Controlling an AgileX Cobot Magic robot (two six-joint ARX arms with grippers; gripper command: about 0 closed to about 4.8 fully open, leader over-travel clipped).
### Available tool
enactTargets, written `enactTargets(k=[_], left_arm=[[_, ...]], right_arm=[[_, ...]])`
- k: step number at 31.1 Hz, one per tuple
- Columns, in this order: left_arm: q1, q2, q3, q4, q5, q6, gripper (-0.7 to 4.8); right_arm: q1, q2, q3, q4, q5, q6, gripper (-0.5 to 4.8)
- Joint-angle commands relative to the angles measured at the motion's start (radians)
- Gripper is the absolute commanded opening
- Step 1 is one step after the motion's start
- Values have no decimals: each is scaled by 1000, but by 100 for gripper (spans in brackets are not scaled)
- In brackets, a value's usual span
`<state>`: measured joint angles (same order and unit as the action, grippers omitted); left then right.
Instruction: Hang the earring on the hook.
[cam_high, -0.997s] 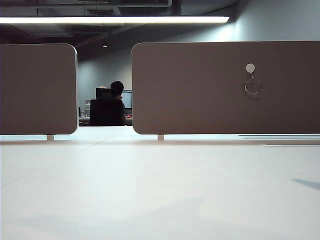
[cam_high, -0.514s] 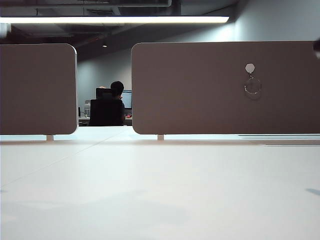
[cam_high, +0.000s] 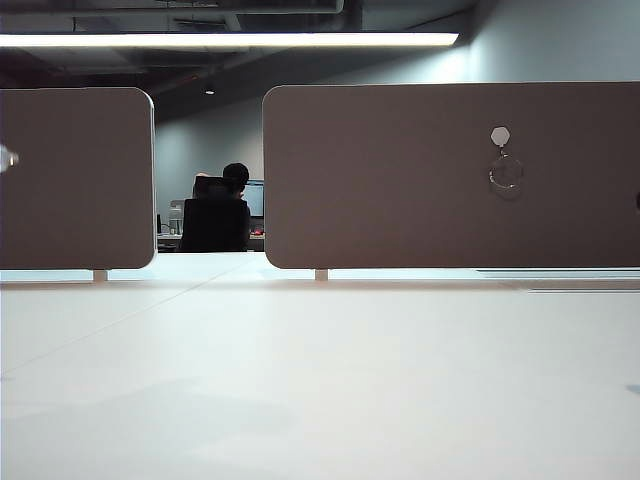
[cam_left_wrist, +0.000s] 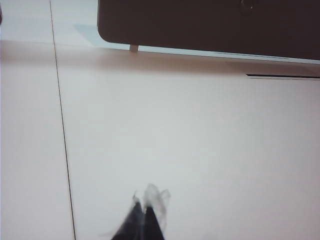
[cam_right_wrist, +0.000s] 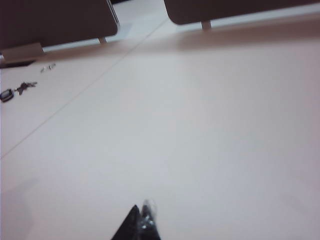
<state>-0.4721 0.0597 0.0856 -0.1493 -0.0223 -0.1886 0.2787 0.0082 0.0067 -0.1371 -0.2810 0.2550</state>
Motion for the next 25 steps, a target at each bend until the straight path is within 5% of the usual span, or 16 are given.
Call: enactTargets(k=[1,25], left_arm=[[0,0,-19,21,3,-14,-5],[4,-2,-78,16,-23,-3,6]], right_arm=[[0,-5,-4,-2,56,-1,-2],[-4,-6,-3,2,60,6,0]])
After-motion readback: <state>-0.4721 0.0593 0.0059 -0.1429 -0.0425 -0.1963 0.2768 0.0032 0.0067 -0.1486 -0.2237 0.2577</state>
